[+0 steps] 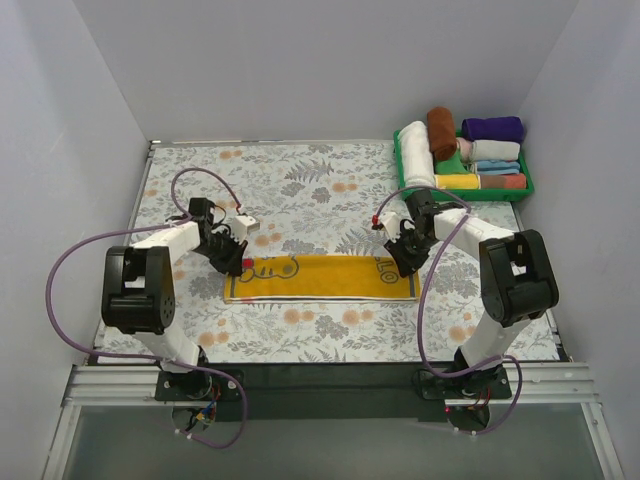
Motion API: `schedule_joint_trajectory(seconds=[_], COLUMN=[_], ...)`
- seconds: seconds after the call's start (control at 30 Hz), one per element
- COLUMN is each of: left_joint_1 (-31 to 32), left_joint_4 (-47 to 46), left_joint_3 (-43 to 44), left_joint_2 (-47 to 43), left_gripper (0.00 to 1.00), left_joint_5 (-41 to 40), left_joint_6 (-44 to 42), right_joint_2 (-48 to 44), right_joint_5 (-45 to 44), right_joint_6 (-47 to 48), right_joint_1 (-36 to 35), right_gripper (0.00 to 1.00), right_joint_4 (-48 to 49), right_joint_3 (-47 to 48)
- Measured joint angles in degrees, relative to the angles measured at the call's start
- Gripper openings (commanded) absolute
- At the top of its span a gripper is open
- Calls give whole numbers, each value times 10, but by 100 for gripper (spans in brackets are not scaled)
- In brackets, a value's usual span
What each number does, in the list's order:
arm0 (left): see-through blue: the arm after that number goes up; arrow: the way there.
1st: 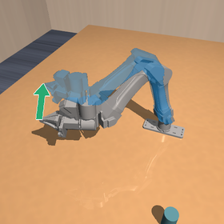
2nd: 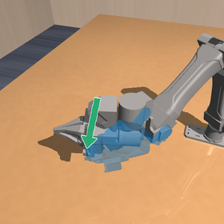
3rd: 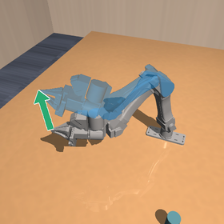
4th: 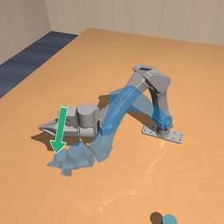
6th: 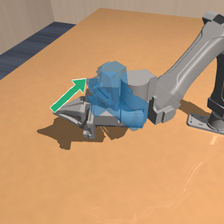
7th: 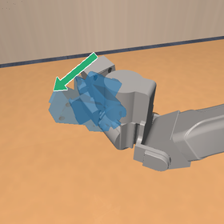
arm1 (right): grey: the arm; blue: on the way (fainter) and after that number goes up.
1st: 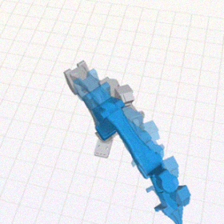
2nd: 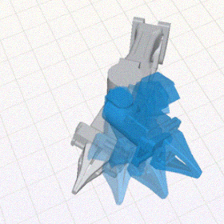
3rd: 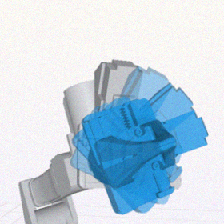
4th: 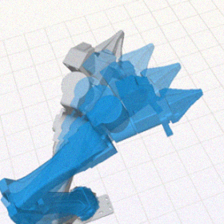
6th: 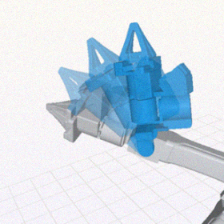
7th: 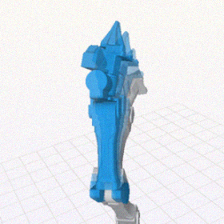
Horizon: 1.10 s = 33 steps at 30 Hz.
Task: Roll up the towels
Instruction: Fold the towel
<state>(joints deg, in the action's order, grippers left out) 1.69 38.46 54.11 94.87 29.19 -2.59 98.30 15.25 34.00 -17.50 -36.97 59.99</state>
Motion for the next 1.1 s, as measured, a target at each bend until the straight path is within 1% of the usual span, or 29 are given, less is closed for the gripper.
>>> schedule_joint_trajectory(seconds=[0.17, 0.23, 0.3, 0.37, 0.4, 0.47, 0.57, 0.6, 0.7, 0.8, 0.87, 0.93, 1.0, 1.03, 1.1], left_joint_1=[-1, 0, 0, 0, 0, 0, 0, 0, 0, 0, 0, 0, 1, 2, 6], left_joint_4=[-26, -29, -37, -43, -44, -39, -36, -30, -18, -10, -8, -12, -11, -12, -21], left_joint_3=[0, 25, 69, 126, 153, 239, 367, 402, 453, 450, 416, 368, 317, 298, 265], left_joint_2=[15, 35, 72, 117, 137, 197, 282, 302, 322, 297, 258, 214, 170, 155, 139], left_gripper=[3, 4, 5, 11, 17, 23, 30, 31, 32, 32, 32, 30, 27, 23, 19], left_joint_5=[-17, -20, -26, -32, -33, -34, -25, -18, 0, 16, 22, 26, 26, 26, 19], left_joint_6=[20, 25, 30, 31, 32, 32, 43, 49, 66, 80, 81, 82, 87, 91, 103], right_joint_2=[0, -2, -4, -7, -9, -12, -14, -14, -14, -20, -35, -59, -76, -78, -70], right_joint_5=[-1, -1, 0, 7, 14, 27, 70, 86, 145, 181, 188, 191, 185, 180, 167], right_joint_6=[-3, -2, -2, -2, -4, -7, -17, -23, -39, -57, -65, -72, -75, -76, -78], right_joint_1=[-1, -3, -7, -18, -27, -56, -133, -161, -231, -243, -235, -225, -217, -214, -211], right_gripper=[23, 23, 23, 24, 24, 26, 30, 31, 33, 34, 34, 33, 29, 28, 25], right_joint_4=[9, 11, 14, 15, 15, 14, 10, 8, -6, -25, -26, -26, -25, -25, -23], right_joint_3=[-5, -8, -12, -15, -17, -21, -26, -26, -21, 3, 14, 21, 21, 21, 20])
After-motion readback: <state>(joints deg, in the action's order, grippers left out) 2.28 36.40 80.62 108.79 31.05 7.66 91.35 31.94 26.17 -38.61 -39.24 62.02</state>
